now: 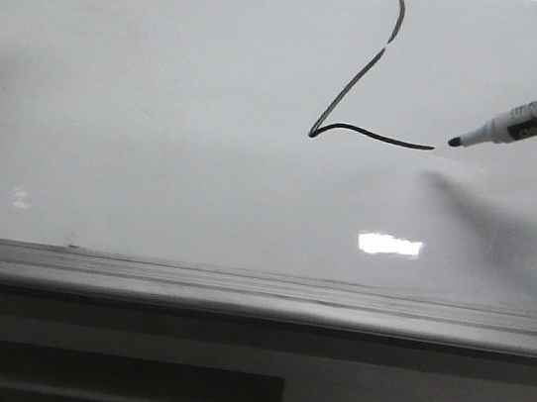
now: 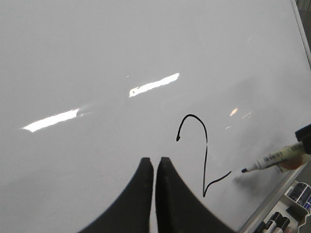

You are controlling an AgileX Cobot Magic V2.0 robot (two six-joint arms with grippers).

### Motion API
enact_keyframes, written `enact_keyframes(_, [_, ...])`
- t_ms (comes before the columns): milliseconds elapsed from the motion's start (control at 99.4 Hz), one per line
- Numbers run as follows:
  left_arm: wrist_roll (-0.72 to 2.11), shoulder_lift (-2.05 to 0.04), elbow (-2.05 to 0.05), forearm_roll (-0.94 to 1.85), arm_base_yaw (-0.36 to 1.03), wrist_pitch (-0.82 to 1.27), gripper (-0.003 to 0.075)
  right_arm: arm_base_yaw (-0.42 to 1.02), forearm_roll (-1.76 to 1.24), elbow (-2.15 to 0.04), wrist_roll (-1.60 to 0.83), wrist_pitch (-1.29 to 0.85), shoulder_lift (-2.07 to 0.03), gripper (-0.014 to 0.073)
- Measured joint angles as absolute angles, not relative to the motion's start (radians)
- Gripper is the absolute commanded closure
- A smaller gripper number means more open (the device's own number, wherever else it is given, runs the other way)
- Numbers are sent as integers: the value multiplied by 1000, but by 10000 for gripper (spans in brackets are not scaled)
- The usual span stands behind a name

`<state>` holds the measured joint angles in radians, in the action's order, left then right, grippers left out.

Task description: Write number 2 on whiteboard

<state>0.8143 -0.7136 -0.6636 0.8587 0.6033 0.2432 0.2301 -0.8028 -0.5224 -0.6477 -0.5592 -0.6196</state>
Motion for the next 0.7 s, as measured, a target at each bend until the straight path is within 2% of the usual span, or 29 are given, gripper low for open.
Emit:
enact_keyframes(161, [813, -716, -664, 876, 603, 257, 739, 238, -822, -557, -641, -637, -553, 639])
enact_keyframes(342, [855, -765, -671, 882, 649, 338, 722, 238, -846, -624, -650, -721, -599, 639])
enact_keyframes(413, [908, -785, -682, 901, 692, 356, 661, 238, -872, -652, -682, -759, -639, 639])
enact_keyframes(584, [979, -842, -733, 918, 808, 362, 423, 238, -924, -717, -768, -834, -739, 639])
enact_keyframes(634, [984, -865, -745, 920, 836, 361, 386, 238, -931, -738, -788, -855, -764, 639])
enact_keyframes(704, [990, -905, -761, 922, 872, 362, 381, 238, -935, -769, -818, -887, -795, 639])
